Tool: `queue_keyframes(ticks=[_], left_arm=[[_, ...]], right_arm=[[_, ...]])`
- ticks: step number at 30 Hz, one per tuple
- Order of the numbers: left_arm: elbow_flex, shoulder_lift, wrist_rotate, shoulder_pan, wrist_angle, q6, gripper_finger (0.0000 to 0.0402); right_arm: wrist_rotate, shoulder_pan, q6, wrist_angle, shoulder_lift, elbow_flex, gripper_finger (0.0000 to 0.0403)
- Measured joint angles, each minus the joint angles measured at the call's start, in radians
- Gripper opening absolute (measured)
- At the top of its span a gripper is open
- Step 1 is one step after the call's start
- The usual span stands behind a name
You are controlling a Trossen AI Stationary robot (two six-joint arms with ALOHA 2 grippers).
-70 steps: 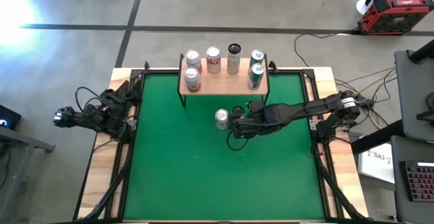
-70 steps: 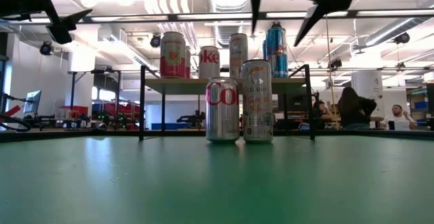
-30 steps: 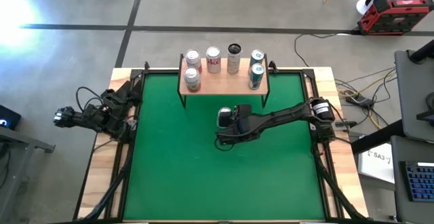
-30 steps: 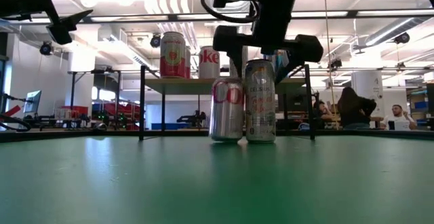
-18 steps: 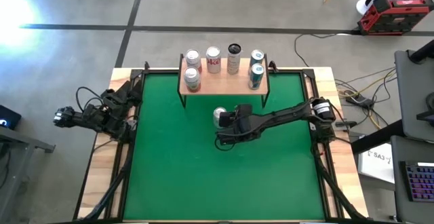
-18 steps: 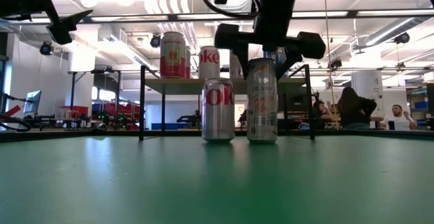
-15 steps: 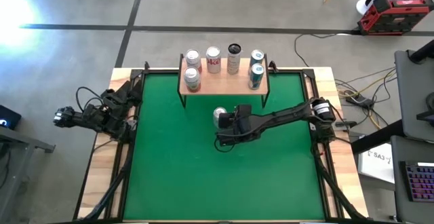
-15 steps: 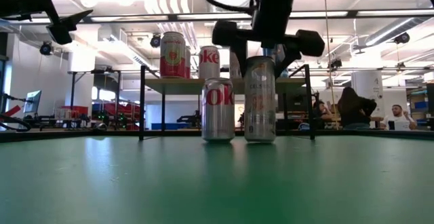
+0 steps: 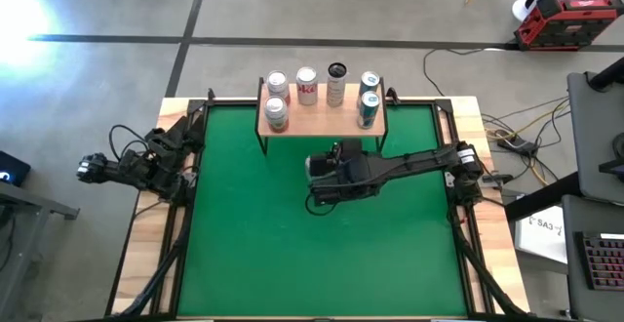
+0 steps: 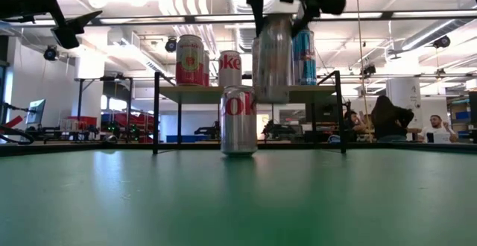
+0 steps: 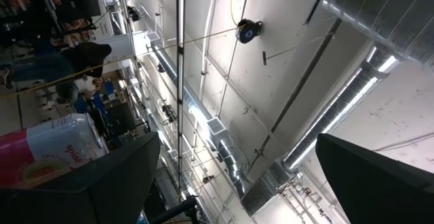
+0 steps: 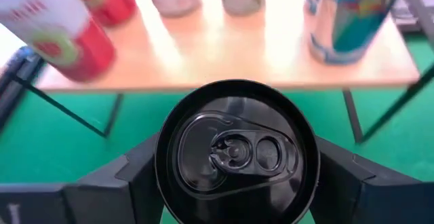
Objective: Place canned beverage on shelf
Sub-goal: Put the white-yellow soda can on the shelf aligned with the other white-yellow soda can
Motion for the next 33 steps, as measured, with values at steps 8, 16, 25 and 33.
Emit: queue_keyframes(ticks=[8,16,25,33], left_arm=[[0.000,0.000,0.000,0.000,0.000,0.000,0.0380],[0.000,0.000,0.000,0.000,0.000,0.000,0.0380],[0.000,0.000,0.000,0.000,0.000,0.000,0.0380],[0.000,0.000,0.000,0.000,0.000,0.000,0.0380]], right_arm=[[0.010,-0.038,-0.167,-0.070,0.000,0.171,0.0253],[0.010,-0.117,-0.295,-0.087,-0.001,0.236,0.0253],[0.011,-0.203,-0.315,-0.062,-0.001,0.236,0.0253],[0.011,-0.249,-0.355,0.006,-0.001,0.236,0.0253]])
